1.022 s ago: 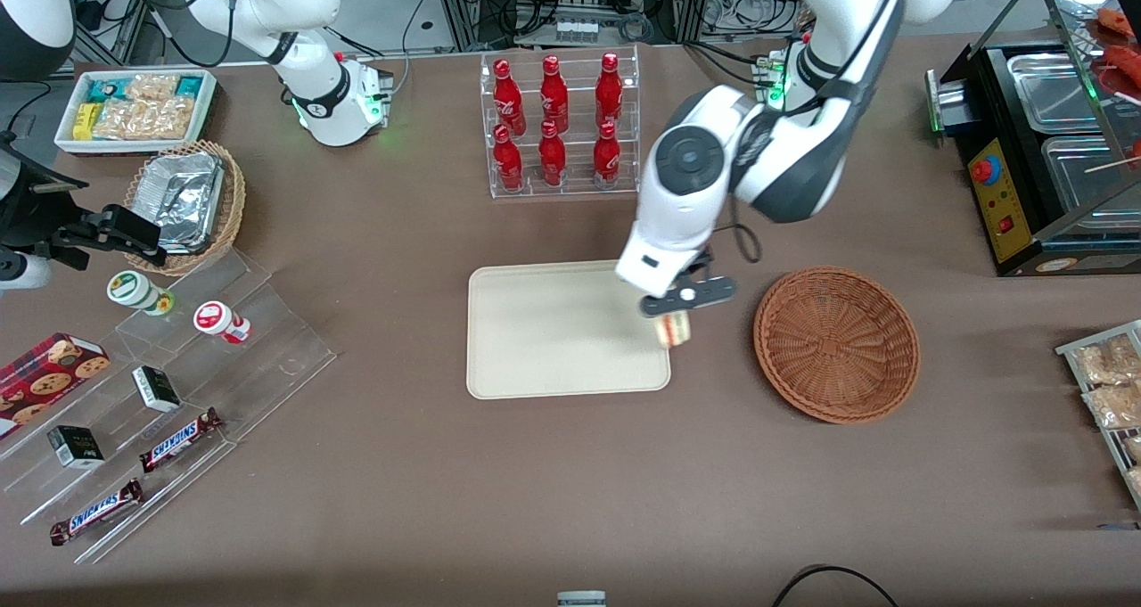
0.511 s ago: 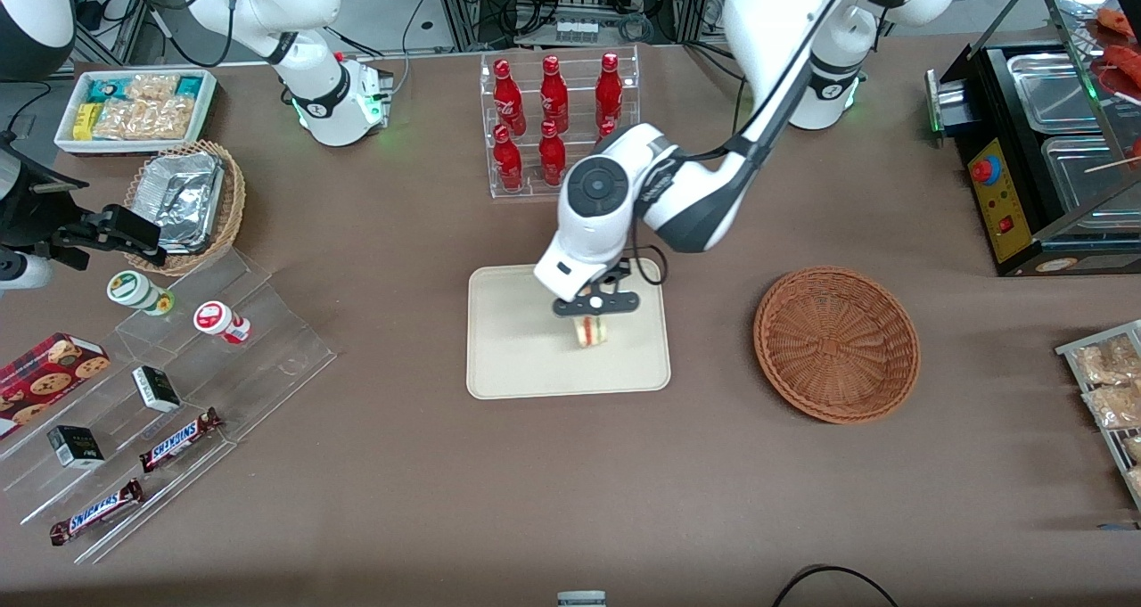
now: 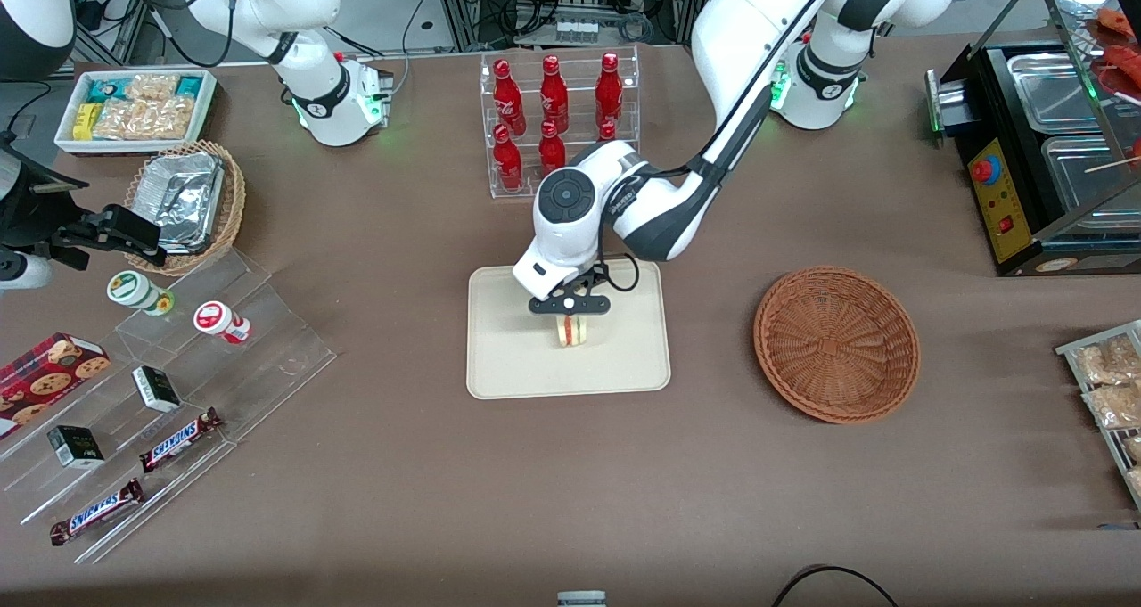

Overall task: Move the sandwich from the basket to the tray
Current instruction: 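Lower the sandwich onto the tray and open the left gripper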

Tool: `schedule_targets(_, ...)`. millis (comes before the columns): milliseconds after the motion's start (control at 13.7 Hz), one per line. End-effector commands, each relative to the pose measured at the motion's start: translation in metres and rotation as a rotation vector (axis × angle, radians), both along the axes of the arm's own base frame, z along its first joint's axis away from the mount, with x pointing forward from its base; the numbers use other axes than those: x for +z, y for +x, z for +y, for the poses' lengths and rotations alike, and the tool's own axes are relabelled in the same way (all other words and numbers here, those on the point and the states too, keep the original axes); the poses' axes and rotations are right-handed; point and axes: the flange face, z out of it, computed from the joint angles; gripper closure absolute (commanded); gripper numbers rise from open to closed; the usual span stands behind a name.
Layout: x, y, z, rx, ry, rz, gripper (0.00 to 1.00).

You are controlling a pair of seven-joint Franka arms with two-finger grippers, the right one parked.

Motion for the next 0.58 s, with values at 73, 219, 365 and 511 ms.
schedule_targets(73, -0.027, 0.011, -0.011, -0.03, 0.009, -0.04, 0.95)
schedule_targets(219, -0.026, 0.004, -0.019, -0.045, 0.003, -0.046, 0.95)
schedule_targets(365, -0.027, 0.004, -0.021, -0.047, -0.009, -0.055, 0.94)
schedule_targets(511, -0.038, 0.004, -0.021, -0.043, -0.007, -0.053, 0.01)
